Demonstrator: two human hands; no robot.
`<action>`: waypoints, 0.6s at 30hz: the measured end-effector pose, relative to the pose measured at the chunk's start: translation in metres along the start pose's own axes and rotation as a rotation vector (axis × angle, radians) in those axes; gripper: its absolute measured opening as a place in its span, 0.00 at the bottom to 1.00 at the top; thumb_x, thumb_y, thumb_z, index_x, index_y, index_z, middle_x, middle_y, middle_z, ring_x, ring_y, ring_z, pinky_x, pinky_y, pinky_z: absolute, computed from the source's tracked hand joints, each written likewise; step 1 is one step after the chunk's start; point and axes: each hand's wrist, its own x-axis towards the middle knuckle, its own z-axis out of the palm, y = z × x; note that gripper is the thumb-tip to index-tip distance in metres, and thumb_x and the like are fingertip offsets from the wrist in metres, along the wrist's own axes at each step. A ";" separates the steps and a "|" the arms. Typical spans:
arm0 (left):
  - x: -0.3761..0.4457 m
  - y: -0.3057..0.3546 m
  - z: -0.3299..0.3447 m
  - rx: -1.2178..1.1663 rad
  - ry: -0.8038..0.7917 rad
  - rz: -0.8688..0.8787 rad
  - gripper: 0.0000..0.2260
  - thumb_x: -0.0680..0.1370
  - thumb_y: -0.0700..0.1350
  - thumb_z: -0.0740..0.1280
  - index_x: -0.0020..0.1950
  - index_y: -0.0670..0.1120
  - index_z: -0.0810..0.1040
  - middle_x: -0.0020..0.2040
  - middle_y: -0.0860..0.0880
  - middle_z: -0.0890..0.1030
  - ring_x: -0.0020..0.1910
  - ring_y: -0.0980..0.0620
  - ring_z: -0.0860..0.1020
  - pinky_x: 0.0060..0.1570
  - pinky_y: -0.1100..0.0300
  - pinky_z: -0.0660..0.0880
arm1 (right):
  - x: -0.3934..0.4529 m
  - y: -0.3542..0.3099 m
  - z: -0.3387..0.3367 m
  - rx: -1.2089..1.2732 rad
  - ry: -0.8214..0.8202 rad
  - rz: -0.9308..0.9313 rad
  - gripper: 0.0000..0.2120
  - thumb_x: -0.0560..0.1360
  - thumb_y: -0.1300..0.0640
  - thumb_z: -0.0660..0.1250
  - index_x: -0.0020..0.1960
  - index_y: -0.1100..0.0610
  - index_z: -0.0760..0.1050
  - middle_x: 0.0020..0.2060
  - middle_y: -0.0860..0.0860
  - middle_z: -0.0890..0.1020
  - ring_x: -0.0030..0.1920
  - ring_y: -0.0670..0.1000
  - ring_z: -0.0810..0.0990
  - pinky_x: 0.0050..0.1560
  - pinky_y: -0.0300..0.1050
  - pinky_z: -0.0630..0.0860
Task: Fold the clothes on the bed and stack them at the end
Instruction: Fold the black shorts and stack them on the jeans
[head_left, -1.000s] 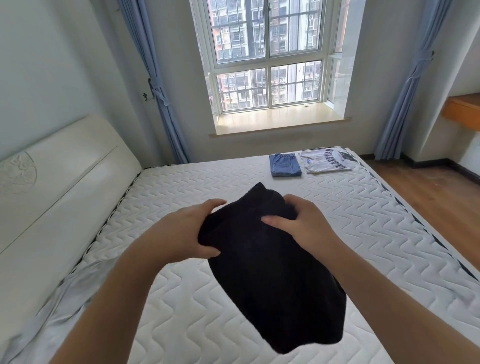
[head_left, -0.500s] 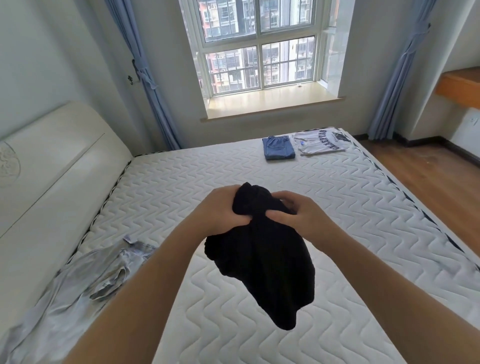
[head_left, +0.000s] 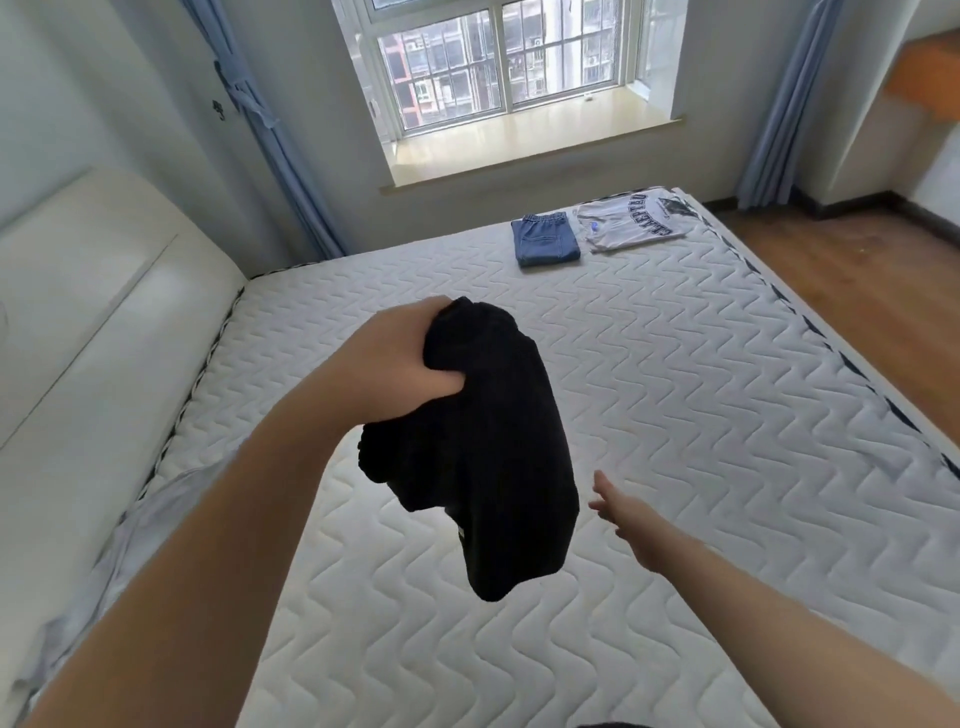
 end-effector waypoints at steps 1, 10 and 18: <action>-0.001 0.004 -0.003 0.005 -0.001 0.006 0.11 0.67 0.50 0.70 0.44 0.62 0.71 0.41 0.62 0.79 0.43 0.65 0.76 0.40 0.66 0.67 | 0.005 0.007 -0.002 0.029 -0.009 0.010 0.34 0.77 0.30 0.50 0.72 0.52 0.69 0.67 0.50 0.76 0.72 0.52 0.68 0.75 0.60 0.56; -0.001 0.018 -0.010 -0.024 0.024 0.060 0.11 0.67 0.51 0.71 0.48 0.59 0.77 0.44 0.62 0.81 0.45 0.63 0.79 0.44 0.61 0.73 | 0.022 0.028 -0.041 0.192 -0.027 -0.040 0.48 0.73 0.25 0.46 0.57 0.67 0.79 0.55 0.59 0.83 0.61 0.54 0.78 0.69 0.48 0.62; 0.007 0.025 0.006 -0.026 0.018 0.088 0.13 0.66 0.51 0.70 0.50 0.55 0.77 0.43 0.59 0.81 0.45 0.58 0.79 0.48 0.57 0.77 | 0.020 0.027 -0.054 0.215 -0.263 -0.026 0.43 0.69 0.21 0.46 0.56 0.53 0.82 0.48 0.50 0.84 0.54 0.51 0.80 0.62 0.45 0.68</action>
